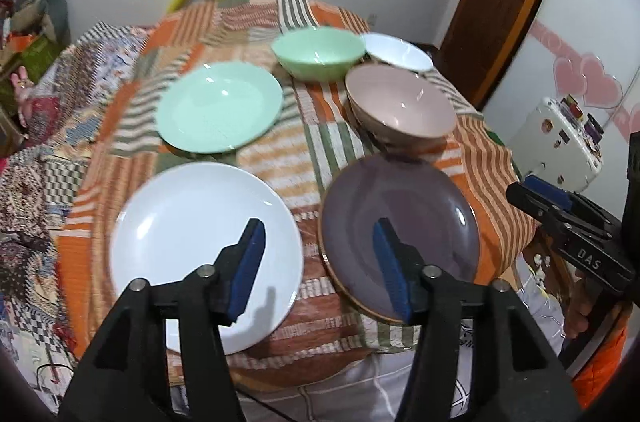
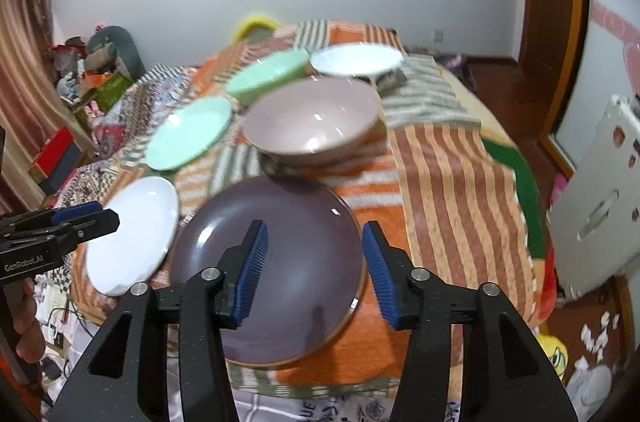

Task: Organize plates and bowls
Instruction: 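Move both grippers to the white plate and grip its rim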

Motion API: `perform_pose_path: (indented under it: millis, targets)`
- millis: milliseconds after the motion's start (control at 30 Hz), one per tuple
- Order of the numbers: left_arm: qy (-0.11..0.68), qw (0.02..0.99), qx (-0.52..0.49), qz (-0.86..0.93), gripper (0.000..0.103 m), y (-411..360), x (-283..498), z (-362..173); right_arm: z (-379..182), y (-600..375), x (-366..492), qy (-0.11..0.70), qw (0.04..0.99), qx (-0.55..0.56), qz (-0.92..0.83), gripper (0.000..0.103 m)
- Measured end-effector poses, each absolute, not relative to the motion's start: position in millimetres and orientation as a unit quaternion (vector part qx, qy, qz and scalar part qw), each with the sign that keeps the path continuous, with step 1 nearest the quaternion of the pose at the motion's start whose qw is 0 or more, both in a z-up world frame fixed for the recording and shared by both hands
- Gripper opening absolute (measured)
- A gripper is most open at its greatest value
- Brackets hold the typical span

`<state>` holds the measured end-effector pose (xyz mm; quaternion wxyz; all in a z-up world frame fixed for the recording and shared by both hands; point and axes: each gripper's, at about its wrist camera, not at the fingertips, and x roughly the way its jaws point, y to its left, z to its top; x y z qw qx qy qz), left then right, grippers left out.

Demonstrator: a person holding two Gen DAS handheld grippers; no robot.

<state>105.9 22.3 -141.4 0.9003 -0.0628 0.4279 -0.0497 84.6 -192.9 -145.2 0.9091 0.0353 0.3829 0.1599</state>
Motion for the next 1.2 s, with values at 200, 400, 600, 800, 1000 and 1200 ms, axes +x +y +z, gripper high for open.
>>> perform_pose_path:
  millis: [200,400,600,800,1000,1200]
  targets:
    - [0.401,0.913,-0.068,-0.019,0.075,50.7,82.7,-126.2,-128.2,-169.6,81.1,0.362,0.911,0.032,0.193,0.071]
    - [0.39,0.917,-0.076,0.022,0.086,83.8,66.3,-127.6,-125.1,-140.7,81.8,0.354,0.909,0.011,0.219,0.073]
    - [0.404,0.908,-0.1,0.055,0.086,124.2,58.2,-145.6,-132.3,-111.7,87.0,0.36,0.901,-0.004,0.242,0.073]
    - [0.42,0.895,-0.128,0.075,0.086,157.0,56.1,-169.3,-147.7,-79.3,96.7,0.378,0.888,-0.019,0.261,0.073]
    - [0.427,0.887,-0.153,0.087,0.081,181.1,56.8,-190.4,-164.7,-51.0,108.6,0.402,0.872,-0.029,0.279,0.073]
    - [0.44,0.879,-0.164,0.083,0.058,191.9,63.2,-209.4,-178.8,-32.8,120.6,0.42,0.86,-0.041,0.286,0.071]
